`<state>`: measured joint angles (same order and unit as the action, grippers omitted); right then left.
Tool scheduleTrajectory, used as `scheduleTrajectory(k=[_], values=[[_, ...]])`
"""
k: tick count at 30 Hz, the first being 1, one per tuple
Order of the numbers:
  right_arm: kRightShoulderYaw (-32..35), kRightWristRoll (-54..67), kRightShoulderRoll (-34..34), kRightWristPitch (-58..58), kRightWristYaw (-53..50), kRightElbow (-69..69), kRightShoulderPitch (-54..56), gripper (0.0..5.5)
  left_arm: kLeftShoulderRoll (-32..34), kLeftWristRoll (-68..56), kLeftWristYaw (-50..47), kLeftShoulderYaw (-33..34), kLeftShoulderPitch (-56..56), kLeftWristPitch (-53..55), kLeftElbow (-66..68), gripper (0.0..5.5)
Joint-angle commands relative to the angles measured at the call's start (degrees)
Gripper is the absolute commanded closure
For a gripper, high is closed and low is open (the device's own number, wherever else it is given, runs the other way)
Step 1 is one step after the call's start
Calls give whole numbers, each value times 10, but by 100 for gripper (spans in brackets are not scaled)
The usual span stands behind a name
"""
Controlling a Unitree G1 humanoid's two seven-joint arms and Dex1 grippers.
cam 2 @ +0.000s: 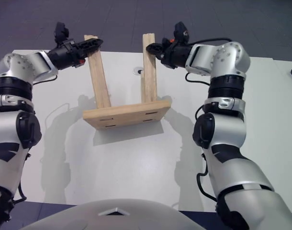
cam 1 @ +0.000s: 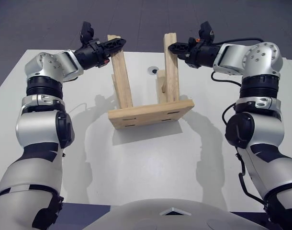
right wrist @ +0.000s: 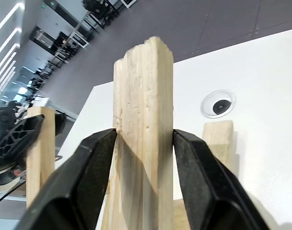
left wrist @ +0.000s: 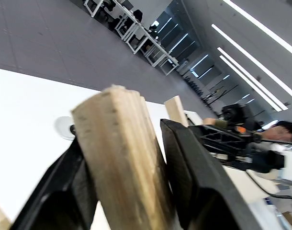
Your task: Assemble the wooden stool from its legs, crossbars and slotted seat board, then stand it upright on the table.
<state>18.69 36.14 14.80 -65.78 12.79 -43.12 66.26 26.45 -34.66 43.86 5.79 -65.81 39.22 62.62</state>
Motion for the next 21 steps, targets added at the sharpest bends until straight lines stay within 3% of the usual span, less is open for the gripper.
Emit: scheduleTrajectory(k=[1,7,14,18,21], values=[[-18,-20,-35,12,22,-56,32,253,-32,90,-22,-25,-11,-97,58,273],[-32,-32,-26,37,74,-8,0,155,-14,137,-8,-5,5,-179,61,168],[12,-4,-17,26,83,83,-91,42,-22,162,62,-11,92,-265,-67,50],[34,5,-9,36,80,131,-133,10,-40,175,-16,11,105,-308,-79,12],[0,-25,27,77,100,249,-201,10,-19,207,-108,27,166,-353,-175,12]])
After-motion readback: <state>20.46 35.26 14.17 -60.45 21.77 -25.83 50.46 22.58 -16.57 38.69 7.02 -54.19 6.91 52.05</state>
